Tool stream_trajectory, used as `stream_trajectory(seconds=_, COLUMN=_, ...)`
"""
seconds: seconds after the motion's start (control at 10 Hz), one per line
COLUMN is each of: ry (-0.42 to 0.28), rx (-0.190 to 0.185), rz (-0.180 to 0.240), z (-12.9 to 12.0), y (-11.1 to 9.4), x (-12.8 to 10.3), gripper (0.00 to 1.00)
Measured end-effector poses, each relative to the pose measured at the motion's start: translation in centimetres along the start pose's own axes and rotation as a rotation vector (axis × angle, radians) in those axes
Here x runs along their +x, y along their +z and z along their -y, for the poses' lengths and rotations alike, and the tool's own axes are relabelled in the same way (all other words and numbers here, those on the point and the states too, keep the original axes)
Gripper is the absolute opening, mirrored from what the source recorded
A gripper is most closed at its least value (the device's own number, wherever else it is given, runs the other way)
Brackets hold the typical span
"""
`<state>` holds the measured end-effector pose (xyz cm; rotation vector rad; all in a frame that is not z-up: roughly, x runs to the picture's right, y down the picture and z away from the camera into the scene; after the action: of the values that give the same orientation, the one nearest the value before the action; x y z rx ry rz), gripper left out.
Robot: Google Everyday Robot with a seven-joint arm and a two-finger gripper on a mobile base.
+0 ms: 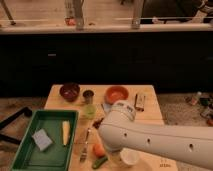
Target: Place apple in metal cup
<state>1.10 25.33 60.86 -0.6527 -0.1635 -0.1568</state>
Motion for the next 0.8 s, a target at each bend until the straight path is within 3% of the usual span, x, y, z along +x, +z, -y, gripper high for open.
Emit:
stream_trajectory(seconds=0.4, ry=0.110, rx=-0.047, rz=0.019, z=0.3, y=2.4, x=-1.3, gripper=0.80)
stream_trajectory(seconds=0.8, ry=0.192, rx=-0.071, rz=0.009, z=0.3, y=4.5, x=-2.2, gripper=0.80)
